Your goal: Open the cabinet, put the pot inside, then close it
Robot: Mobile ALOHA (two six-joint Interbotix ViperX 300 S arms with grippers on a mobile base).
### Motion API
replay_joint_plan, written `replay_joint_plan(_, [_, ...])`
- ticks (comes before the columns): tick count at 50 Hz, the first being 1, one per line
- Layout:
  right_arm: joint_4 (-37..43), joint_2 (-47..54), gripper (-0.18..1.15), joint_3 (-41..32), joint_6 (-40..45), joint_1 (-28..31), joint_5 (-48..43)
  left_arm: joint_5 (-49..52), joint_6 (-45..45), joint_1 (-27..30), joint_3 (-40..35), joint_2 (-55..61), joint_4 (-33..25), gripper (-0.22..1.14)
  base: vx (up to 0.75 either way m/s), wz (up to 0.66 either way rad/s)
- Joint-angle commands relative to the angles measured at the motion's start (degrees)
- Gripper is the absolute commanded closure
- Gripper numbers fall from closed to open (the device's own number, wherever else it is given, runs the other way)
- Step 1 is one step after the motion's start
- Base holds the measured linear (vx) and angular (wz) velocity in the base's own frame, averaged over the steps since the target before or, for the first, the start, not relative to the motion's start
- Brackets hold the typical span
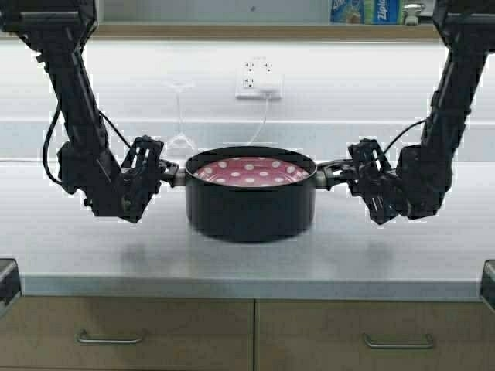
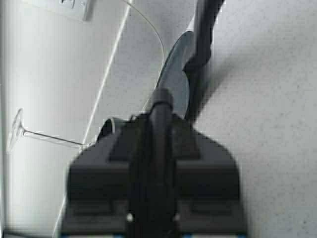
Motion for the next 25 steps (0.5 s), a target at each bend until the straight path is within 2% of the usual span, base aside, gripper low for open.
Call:
replay_joint_plan(1, [-0.26, -1.67, 0.91, 2.99, -1.14, 0.00, -5.19, -0.62, 1.49, 0.26, 3.52, -3.25, 0.00, 0.90, 0.00, 0.00])
replay_joint_plan(15, [-0.35, -9.67, 0.91, 13.62, -2.37, 0.44, -8.79, -9.05, 1.67, -1.14, 14.77, -9.40, -0.09, 0.90, 0.00, 0.00])
replay_joint_plan(25, [-0.44, -13.80, 0.91, 18.54, -2.29, 1.85, -10.72, -13.71, 2.37, -1.49, 23.03, -15.29, -0.44, 0.90, 0.00, 0.00])
